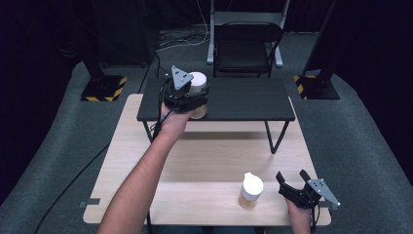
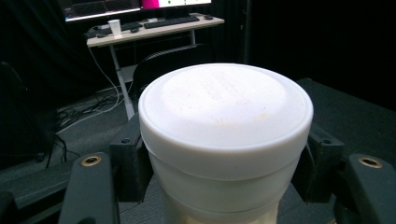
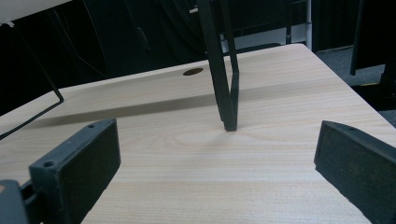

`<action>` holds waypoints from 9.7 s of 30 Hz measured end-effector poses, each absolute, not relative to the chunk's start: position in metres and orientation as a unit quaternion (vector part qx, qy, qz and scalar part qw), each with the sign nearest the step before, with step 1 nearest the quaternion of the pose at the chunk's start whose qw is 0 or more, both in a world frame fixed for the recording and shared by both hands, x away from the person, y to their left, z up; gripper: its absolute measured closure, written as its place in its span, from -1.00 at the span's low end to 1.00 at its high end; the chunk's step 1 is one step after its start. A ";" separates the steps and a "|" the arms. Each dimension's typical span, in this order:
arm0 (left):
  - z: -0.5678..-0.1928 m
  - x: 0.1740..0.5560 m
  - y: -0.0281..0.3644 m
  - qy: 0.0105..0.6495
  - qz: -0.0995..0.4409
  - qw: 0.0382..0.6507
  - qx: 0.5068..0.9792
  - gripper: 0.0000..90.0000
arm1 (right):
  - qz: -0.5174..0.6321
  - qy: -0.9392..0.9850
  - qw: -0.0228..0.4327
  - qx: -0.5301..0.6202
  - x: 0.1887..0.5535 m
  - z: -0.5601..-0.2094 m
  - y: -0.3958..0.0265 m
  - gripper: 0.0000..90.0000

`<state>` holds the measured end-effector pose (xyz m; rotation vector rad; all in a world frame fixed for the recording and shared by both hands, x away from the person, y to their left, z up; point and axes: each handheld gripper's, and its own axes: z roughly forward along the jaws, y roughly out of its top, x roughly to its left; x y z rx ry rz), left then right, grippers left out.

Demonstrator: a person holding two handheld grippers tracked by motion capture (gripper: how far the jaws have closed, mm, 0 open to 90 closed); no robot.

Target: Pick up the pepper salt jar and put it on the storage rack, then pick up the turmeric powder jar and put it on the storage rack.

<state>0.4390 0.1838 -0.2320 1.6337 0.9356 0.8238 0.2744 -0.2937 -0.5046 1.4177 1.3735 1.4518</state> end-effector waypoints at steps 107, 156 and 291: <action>-0.311 0.339 0.249 0.393 0.294 0.559 0.669 -1.00 | 0.558 0.523 0.338 0.549 0.273 -0.505 -0.293 -1.00; -0.470 0.307 0.290 0.471 0.274 0.528 0.652 -1.00 | 0.555 0.525 0.338 0.550 0.273 -0.504 -0.293 -1.00; -0.483 0.301 0.279 0.486 0.309 0.500 0.647 -1.00 | 0.519 0.694 0.270 0.420 0.250 -0.429 -0.225 -0.62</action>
